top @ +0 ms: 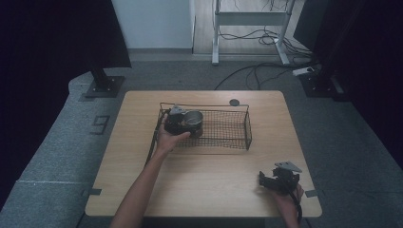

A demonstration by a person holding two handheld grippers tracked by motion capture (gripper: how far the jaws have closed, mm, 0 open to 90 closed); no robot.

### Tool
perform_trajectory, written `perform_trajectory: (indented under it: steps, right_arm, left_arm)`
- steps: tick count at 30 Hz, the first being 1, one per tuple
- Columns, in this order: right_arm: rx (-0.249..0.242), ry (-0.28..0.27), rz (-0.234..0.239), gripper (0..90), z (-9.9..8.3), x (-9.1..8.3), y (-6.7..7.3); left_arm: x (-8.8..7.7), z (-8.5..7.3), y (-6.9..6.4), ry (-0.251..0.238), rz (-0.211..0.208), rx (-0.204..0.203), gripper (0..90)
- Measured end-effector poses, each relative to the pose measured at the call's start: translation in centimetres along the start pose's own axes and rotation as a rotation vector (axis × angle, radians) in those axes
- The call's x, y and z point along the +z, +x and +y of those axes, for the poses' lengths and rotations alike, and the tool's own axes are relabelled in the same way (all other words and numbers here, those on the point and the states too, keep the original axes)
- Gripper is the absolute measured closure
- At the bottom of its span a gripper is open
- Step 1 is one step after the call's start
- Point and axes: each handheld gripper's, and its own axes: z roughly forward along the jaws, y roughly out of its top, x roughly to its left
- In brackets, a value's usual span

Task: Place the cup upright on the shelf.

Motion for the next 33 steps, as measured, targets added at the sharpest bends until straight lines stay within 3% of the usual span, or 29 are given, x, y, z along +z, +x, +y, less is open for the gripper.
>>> perform_trajectory:
  steps: [8, 26, 33]
  right_arm:
    - [0.000, 0.000, 0.000, 5.6, 0.0, 0.0, 0.0]
    - [-0.001, 0.000, 0.001, 5.9, 0.0, 0.0, 0.0]
    - [-0.002, -0.001, 0.002, 5.9, 0.0, -0.1, 0.0]
  left_arm:
    - [0.6, -0.2, 0.0, 0.028, 0.017, -0.009, 18.9]
    - [2.3, -1.0, 0.0, 0.113, 0.004, -0.031, 18.3]
    - [2.2, -1.1, 0.1, 0.117, 0.002, -0.039, 18.2]
